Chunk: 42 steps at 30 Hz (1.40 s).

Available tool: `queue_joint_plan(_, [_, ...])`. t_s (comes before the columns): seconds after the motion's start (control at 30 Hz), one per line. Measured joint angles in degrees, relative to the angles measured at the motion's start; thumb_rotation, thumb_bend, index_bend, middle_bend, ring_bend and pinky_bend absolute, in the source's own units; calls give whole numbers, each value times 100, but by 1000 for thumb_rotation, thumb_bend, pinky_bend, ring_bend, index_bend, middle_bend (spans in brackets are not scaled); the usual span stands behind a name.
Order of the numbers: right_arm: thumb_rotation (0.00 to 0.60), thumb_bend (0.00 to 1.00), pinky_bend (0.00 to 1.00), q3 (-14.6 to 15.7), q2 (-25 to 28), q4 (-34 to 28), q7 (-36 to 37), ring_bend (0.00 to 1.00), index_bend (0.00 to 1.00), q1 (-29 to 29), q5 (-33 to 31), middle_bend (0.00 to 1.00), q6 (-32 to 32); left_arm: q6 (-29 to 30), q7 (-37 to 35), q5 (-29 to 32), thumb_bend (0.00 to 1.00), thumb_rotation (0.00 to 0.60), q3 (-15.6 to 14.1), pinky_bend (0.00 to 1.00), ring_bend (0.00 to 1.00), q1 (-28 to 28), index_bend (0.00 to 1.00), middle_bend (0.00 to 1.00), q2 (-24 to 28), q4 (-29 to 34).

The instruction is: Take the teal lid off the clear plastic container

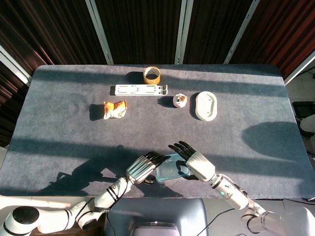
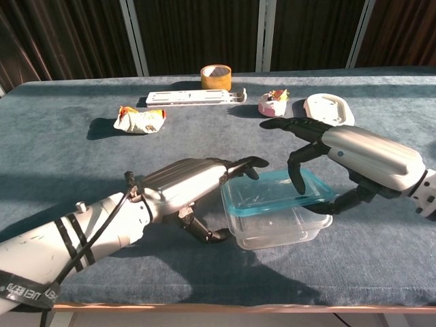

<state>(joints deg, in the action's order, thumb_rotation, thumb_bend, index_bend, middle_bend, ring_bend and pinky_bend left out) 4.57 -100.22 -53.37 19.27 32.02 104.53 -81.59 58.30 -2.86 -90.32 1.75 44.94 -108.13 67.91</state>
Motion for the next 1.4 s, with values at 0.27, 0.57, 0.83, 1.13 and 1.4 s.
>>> queue_joint_plan(0.27, [600, 494, 12, -194, -172, 254, -62, 43, 783, -50, -20, 172, -500, 507, -460, -248, 277, 600, 55, 0, 0, -18, 0, 0, -31, -282])
queue_joint_plan(0.57, [600, 493, 12, -663, -153, 673, -402, 47, 785, -49, -242, 176, -986, 1004, -371, -283, 278, 600, 222, 0, 0, -180, 0, 0, 480, -39])
queue_joint_plan(0.83, [600, 494, 5, -719, 54, 1278, -694, 43, 676, -260, -691, 175, -554, 1456, 15, -158, 279, 600, 41, 0, 0, -799, 0, 0, 1480, 449])
queue_joint_plan(1.13, [600, 390, 0, -404, 281, 1310, -744, 0, 63, -491, -966, 3, 460, 1897, -25, 60, 279, 600, -445, 0, 0, -1721, 0, 0, 2089, 487])
queue_joint_plan(1.4, [600, 86, 0, -92, 1158, -288, -1081, 0, 0, -647, -1038, 0, 893, 2226, -336, 202, 276, 600, -757, 0, 0, -2426, 0, 0, 2738, 604])
